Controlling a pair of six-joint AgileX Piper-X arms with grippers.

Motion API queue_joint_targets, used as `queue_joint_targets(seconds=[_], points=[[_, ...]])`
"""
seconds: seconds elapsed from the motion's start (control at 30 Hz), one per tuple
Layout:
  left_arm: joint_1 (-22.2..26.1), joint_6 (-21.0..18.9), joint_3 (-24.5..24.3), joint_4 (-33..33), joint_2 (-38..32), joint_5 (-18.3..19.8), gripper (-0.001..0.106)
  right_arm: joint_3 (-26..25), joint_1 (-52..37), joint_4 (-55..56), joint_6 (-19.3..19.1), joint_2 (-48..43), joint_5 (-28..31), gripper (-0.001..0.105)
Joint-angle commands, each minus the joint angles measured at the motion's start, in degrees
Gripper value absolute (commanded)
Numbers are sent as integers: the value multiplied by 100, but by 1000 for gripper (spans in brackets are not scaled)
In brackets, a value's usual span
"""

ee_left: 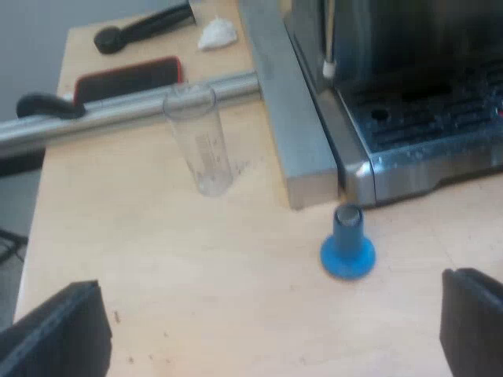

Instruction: Grind coffee beans and then tamp

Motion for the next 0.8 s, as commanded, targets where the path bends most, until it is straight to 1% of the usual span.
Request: queue_joint_targets(seconds=[0.03,0.07,0.1,0.13,0.2,0.23,0.3,0.33,0.43,0.47,0.53,0.6,0.7,0.8], points=[[13,13,150,-515,-775,-77,86,118,11,-214,4,-267,-50,82],[13,13,150,-568,-775,-77,86,131,11,-257,4,-267,-50,82],[13,13,287,-874,-775,-77,86,172,11,-312,4,-267,-50,82],[13,13,483,-1253,-775,-77,86,242,11,-386,4,-267,-50,82],[13,13,756,-1682,-775,-77,86,357,11,-465,49,-267,-50,82],[13,13,982,-1964,-764,-77,86,457,11,-456,47,-267,-50,82],[13,13,1208,-2163,-764,-77,86,557,11,-412,47,-267,-50,82],[13,13,1471,-2407,-764,-63,86,613,11,-409,47,-267,-50,82],[13,13,1782,-2581,-764,-13,86,836,11,-410,47,-267,-50,82],[13,13,1944,-2631,-764,40,86,852,11,-410,47,-267,-50,82],[13,13,2211,-2657,-754,113,86,1064,11,-410,47,-257,-50,82],[13,13,2357,-2657,-757,156,86,1162,11,-385,47,-257,-50,82],[13,7,2465,-2773,-757,197,86,1225,11,-476,47,-257,-50,82],[13,7,2468,-2784,-757,196,86,1222,11,-476,47,-257,-50,82]])
